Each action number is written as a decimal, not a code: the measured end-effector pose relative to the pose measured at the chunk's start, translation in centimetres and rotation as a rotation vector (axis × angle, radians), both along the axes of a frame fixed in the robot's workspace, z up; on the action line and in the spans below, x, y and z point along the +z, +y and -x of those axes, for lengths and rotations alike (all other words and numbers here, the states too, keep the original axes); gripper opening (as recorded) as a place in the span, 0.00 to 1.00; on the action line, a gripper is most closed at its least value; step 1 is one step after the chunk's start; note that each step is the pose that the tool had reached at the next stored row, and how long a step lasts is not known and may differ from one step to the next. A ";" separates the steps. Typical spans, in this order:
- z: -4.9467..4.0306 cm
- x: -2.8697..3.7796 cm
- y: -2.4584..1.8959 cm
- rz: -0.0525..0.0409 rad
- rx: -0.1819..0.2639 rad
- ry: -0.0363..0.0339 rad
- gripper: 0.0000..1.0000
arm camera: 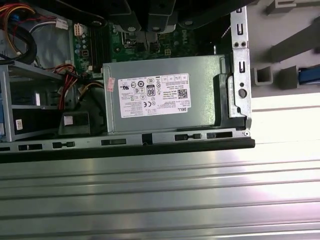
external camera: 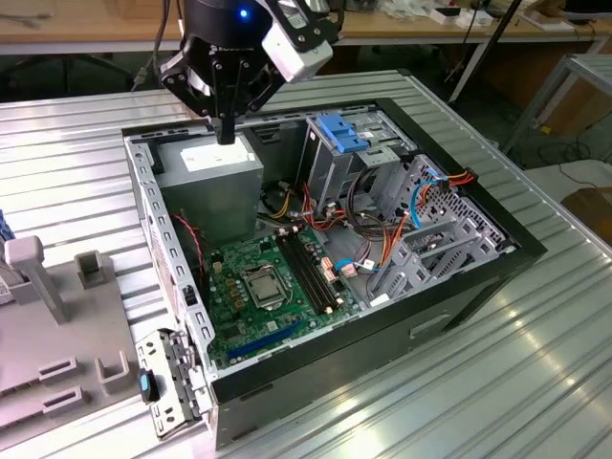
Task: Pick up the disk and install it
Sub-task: 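Reach for the disk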
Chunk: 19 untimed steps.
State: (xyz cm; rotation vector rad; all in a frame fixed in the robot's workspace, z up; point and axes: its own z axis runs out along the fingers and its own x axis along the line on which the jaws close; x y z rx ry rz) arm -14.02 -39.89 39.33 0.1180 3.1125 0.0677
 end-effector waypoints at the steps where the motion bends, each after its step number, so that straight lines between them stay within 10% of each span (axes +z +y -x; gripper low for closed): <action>1: 0.11 0.00 0.00 0.0000 0.000 0.0000 0.11; 19: 1.72 0.00 0.00 0.0000 0.000 0.0000 0.11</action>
